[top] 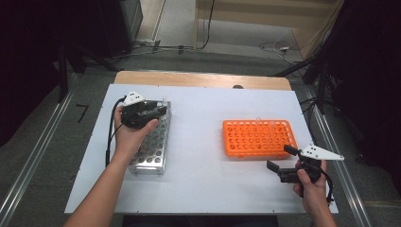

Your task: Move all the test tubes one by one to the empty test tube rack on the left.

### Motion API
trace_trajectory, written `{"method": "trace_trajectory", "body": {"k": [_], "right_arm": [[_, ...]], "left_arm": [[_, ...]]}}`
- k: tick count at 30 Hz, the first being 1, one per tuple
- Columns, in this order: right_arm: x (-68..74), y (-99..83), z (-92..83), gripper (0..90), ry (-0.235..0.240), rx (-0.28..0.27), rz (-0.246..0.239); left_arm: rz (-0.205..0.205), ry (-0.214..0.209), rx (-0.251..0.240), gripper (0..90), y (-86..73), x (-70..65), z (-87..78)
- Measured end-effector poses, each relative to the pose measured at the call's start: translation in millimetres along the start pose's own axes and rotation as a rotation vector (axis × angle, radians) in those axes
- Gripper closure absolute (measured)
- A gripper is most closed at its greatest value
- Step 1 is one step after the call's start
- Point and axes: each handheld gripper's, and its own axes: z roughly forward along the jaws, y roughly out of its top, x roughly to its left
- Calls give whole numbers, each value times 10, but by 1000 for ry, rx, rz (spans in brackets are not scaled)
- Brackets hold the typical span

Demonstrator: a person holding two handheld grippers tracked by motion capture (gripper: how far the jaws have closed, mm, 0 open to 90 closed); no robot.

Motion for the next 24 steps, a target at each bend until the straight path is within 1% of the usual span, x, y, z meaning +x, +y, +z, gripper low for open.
{"method": "trace_trajectory", "body": {"k": [3,5,7,10,12,14,17,20,22,24], "right_arm": [[8,18,-1,0,-6,-3,2],[20,38,-1,0,-8,0,0],[35,58,0,0,-13,1,-4],[50,85,1,0,-17,0,-15],[52,101,-3,0,-22,1,-15],[41,121,-8,0,-29,0,-13],[21,150,-18,0,-39,-5,-8],[-7,194,-35,0,-56,-7,1],[-34,233,-45,0,-68,-7,6],[-71,267,-45,0,-79,-10,17]], "left_arm": [[-25,-17,-21,311,5,-10,-65],[-41,-35,-31,245,1,-22,-109],[-47,-37,-43,183,-14,-47,-152],[-63,-53,-51,116,-51,-83,-210],[-57,-73,-49,88,-83,-115,-252],[-65,-76,-54,33,-105,-145,-286],[-74,-94,-67,6,-141,-188,-358],[-72,-111,-72,0,-165,-247,-418],[-62,-114,-72,0,-179,-298,-466],[-67,-120,-82,0,-195,-347,-517]]}}
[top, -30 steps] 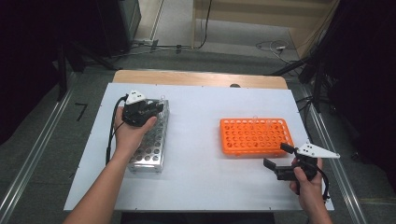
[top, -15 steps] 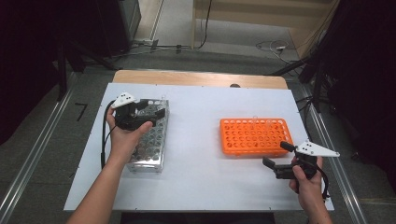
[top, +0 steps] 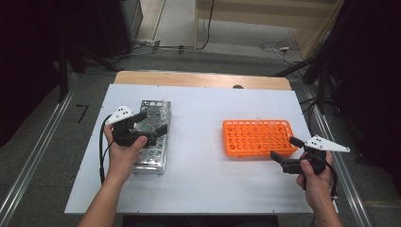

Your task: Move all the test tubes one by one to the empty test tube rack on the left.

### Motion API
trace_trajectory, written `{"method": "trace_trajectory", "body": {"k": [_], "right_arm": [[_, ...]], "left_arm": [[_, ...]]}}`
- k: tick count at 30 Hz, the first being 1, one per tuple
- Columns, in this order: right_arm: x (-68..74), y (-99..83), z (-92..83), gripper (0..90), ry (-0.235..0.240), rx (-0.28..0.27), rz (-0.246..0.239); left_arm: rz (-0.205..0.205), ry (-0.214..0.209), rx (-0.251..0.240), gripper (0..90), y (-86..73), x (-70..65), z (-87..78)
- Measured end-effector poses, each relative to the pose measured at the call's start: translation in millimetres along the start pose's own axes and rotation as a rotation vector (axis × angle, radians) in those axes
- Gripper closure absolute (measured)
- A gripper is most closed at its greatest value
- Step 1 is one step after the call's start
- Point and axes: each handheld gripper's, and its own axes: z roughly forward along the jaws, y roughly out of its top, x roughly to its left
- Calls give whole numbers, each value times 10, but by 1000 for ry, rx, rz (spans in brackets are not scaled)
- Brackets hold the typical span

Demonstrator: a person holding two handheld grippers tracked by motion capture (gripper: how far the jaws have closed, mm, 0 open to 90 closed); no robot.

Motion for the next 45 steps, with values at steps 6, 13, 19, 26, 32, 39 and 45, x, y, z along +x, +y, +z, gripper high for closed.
{"method": "trace_trajectory", "body": {"k": [6,13,19,26,32,39,45], "right_arm": [[-131,94,104,39,-44,10,31],[-266,168,399,95,-32,57,32],[-326,157,621,202,-66,93,53],[-296,117,771,321,-95,121,44],[-302,100,795,473,-134,125,40],[-316,61,787,654,-184,97,30],[-308,52,791,733,-188,89,21]], "left_arm": [[6,0,-5,0,-50,-172,-61],[21,-10,-7,0,-123,-374,-76],[31,-20,5,0,-204,-450,-74],[19,-34,10,0,-254,-437,-75],[22,-49,21,0,-277,-453,-78],[28,-56,25,0,-280,-480,-77],[21,-54,24,0,-283,-470,-79]]}}
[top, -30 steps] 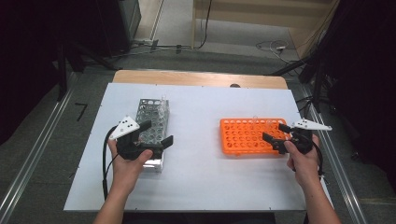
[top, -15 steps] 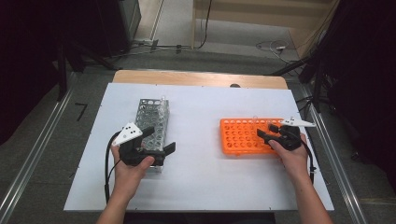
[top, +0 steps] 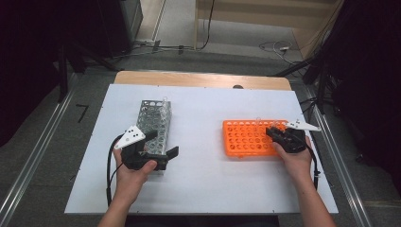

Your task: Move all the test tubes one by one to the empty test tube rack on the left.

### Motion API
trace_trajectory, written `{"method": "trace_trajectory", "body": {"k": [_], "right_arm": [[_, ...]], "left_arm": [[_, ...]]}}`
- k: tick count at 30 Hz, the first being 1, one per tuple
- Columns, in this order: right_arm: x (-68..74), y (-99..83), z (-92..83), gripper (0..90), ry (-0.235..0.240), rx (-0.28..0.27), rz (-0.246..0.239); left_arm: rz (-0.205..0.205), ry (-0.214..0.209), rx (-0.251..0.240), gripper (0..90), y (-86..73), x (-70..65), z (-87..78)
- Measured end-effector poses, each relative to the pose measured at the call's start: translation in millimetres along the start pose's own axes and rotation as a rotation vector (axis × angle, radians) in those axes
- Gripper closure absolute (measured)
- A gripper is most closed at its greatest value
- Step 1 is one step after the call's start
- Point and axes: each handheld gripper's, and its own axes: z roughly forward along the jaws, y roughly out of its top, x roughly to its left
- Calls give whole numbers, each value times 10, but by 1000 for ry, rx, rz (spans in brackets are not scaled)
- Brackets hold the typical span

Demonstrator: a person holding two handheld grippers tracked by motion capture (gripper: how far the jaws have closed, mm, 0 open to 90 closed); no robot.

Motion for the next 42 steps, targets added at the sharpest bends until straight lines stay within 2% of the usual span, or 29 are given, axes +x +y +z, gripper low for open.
{"method": "trace_trajectory", "body": {"k": [9,25,31,42], "right_arm": [[3,16,-59,736,-2,-37,8],[6,131,-339,737,-2,-117,19],[79,166,-420,737,33,-127,3],[347,230,-457,737,115,-124,-54]], "left_arm": [[3,2,1,0,1,1,-9],[12,-3,5,0,8,-10,-2],[15,-5,4,0,13,-16,2],[21,-8,4,0,17,-40,3]]}}
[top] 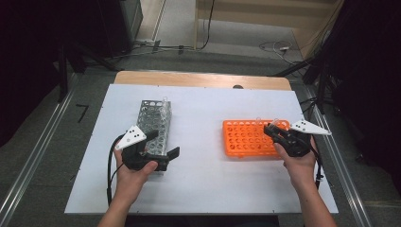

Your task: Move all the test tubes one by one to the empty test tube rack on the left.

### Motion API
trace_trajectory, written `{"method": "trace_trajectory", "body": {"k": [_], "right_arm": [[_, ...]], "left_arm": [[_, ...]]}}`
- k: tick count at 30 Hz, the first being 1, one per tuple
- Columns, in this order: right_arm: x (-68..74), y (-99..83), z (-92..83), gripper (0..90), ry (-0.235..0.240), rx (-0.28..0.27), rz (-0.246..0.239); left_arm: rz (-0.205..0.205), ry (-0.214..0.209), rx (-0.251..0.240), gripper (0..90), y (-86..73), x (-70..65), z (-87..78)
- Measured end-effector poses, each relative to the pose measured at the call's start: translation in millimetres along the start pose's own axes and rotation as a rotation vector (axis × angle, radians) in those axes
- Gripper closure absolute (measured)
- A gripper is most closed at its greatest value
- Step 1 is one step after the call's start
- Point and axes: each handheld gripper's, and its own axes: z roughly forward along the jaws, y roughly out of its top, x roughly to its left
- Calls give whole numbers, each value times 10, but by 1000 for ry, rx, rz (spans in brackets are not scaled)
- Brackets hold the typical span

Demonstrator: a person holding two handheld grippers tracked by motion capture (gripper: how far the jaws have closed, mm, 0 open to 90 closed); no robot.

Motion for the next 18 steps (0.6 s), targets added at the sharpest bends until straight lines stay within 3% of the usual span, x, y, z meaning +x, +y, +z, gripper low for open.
{"method": "trace_trajectory", "body": {"k": [18], "right_arm": [[636,28,168,737,188,46,-91]], "left_arm": [[24,-45,2,1,42,-109,41]]}}
